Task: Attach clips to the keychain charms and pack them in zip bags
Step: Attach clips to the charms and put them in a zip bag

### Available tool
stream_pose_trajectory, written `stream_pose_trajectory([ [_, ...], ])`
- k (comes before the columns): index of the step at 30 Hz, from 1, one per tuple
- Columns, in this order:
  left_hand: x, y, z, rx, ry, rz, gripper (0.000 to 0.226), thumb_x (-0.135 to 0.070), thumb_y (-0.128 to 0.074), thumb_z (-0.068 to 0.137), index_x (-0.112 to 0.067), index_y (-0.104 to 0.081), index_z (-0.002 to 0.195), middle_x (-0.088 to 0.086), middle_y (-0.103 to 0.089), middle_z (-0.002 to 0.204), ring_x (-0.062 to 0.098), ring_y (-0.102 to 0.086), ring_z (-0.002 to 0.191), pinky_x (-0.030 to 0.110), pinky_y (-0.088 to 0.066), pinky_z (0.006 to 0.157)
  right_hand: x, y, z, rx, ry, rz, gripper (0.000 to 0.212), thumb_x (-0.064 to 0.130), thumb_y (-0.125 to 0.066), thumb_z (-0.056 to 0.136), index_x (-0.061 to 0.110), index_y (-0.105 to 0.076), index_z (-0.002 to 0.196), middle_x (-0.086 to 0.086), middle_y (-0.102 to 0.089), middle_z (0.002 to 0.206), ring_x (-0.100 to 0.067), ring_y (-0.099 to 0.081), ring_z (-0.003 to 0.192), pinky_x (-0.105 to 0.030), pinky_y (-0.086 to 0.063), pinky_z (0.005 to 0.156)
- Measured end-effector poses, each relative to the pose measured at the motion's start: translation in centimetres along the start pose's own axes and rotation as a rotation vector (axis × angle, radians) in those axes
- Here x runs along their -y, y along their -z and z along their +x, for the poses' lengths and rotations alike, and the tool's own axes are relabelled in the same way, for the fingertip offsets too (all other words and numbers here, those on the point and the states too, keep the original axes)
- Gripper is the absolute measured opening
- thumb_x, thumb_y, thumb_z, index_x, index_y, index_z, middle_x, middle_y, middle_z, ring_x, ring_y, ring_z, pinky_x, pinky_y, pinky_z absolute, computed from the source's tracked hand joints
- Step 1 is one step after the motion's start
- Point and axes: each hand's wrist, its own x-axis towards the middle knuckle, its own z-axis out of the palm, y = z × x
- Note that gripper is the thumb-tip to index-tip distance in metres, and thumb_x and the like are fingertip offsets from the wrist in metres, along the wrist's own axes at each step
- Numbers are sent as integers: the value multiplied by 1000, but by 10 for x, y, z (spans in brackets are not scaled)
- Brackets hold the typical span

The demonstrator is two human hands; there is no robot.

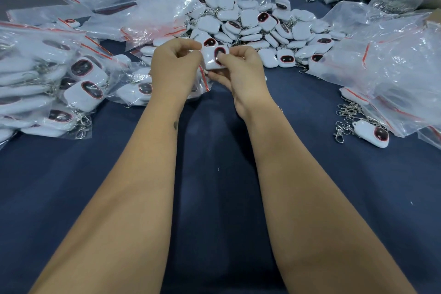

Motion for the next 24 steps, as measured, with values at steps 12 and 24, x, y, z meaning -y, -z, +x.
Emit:
stream_pose_trajectory([
  [12,-8,0,-4,-97,-133,-21,25,-3,-59,78,-27,-66,78,-10,-56,65,-4,-47,54,10,-40,59,-11,-9,-9,259,241,-895,36,10,-58,89,14,-55,54,-9,-53,60,-31,-45,67,-41,-39,67],
  [24,-5,-4,-10,22,-161,320,23,-15,-52,79,-33,-65,84,-1,-66,82,19,-62,75,42,-55,75,-5,-1,-11,46,311,-792,24,0,-48,77,18,-60,68,2,-61,83,-17,-53,78,-35,-44,73],
])
